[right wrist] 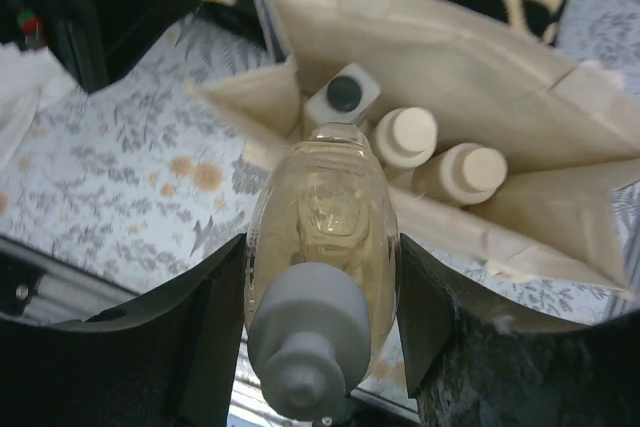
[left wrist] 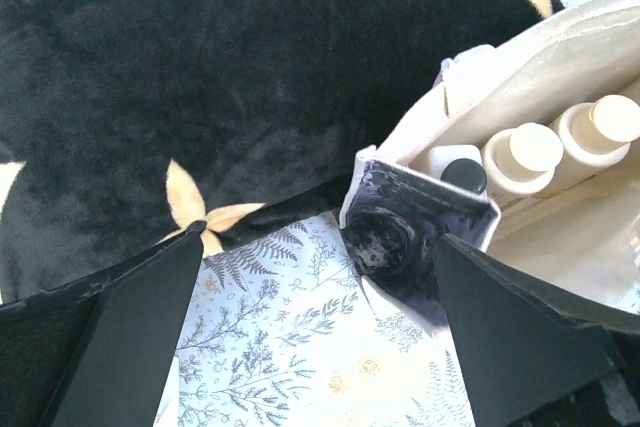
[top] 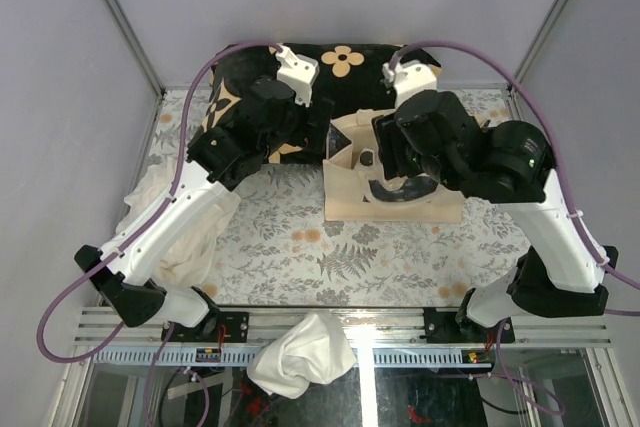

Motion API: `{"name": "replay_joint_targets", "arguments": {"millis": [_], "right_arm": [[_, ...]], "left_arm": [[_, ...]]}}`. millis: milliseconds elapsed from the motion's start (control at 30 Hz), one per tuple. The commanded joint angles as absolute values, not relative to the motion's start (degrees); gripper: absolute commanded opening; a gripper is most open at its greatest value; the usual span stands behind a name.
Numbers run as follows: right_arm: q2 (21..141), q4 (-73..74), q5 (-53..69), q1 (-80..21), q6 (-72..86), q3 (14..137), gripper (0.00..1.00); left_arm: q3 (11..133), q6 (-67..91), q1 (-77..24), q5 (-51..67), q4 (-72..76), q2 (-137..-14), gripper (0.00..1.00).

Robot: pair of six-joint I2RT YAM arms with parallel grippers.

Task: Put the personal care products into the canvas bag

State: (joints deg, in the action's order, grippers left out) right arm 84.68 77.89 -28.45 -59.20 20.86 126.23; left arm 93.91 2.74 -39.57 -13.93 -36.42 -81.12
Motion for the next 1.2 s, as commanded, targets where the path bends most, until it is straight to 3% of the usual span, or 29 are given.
{"name": "replay_joint_targets", "arguments": {"millis": [0,167,367,500,800,1167], "right_arm": [[84.74,74.98,-41.95,-59.35,21.51,135.02,0.0],[78.36,63.8,-44.26,-59.33,17.7,127.63,0.0],[81.14,70.76,-57.33,-59.24,18.62,129.78,0.0],[79.78,67.45,-60.08,-59.06,17.63,123.37,0.0],[74.49,56.28,-48.82,-47.26,14.52,107.54,0.0],[75.78,54.72,-46.85,-43.07,11.51,107.9,0.0]], "left_arm": [[95.36,2.9,-39.1,-12.74,-34.19,-81.82,1.0],[95.39,2.96,-39.11,-12.5,-34.32,-81.83,1.0],[96.08,2.58,-39.11,-12.41,-34.76,-82.13,1.0],[96.6,2.58,-39.12,-12.15,-35.24,-82.85,1.0],[97.46,1.94,-39.11,-11.34,-35.48,-83.65,1.0],[98.48,1.64,-39.11,-10.48,-35.17,-85.31,1.0]]}}
